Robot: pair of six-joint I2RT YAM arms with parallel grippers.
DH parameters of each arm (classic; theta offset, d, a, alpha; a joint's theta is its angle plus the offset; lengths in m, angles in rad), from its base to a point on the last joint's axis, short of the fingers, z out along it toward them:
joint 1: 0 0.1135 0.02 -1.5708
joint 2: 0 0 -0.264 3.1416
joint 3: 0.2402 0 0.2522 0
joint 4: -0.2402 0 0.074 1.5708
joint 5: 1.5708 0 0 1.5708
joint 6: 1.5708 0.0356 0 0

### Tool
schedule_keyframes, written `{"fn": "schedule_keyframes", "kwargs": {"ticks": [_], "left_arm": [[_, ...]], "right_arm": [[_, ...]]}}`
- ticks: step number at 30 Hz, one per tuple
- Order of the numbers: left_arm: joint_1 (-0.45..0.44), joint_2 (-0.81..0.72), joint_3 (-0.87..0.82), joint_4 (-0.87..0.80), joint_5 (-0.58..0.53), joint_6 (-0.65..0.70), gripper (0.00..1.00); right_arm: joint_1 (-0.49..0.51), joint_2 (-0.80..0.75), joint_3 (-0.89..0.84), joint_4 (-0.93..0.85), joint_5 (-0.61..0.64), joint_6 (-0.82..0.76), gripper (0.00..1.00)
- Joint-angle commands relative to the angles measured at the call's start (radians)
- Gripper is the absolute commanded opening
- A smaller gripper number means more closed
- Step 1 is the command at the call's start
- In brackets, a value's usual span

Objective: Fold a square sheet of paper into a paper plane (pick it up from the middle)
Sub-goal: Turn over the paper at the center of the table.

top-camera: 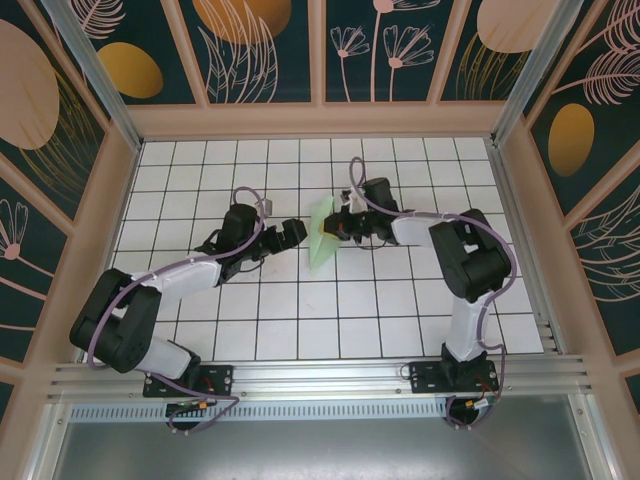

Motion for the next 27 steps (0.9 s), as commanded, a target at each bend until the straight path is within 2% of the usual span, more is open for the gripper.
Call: {"fn": "schedule_keyframes", "kwargs": {"ticks": [1, 8, 13, 16, 21, 27], "left_arm": [[0.005, -0.008, -0.019, 0.186, 0.153, -0.07, 0.98], [0.005, 0.034, -0.022, 0.357, 0.252, -0.176, 0.88], [0.005, 0.071, -0.014, 0.429, 0.298, -0.213, 0.84], [0.005, 0.089, -0.011, 0.434, 0.304, -0.233, 0.88], [0.005, 0.085, -0.009, 0.359, 0.249, -0.207, 0.97], [0.005, 0.108, -0.019, 0.411, 0.273, -0.237, 0.96]], "right_arm": [[-0.024, -0.07, -0.019, 0.175, -0.137, 0.071, 0.05], [-0.037, -0.095, -0.043, 0.319, -0.223, 0.195, 0.05], [-0.037, -0.097, -0.053, 0.415, -0.255, 0.283, 0.05], [-0.037, -0.101, -0.052, 0.436, -0.258, 0.306, 0.05], [-0.038, -0.104, -0.051, 0.436, -0.254, 0.31, 0.05], [-0.038, -0.094, -0.051, 0.447, -0.255, 0.323, 0.05]]}}
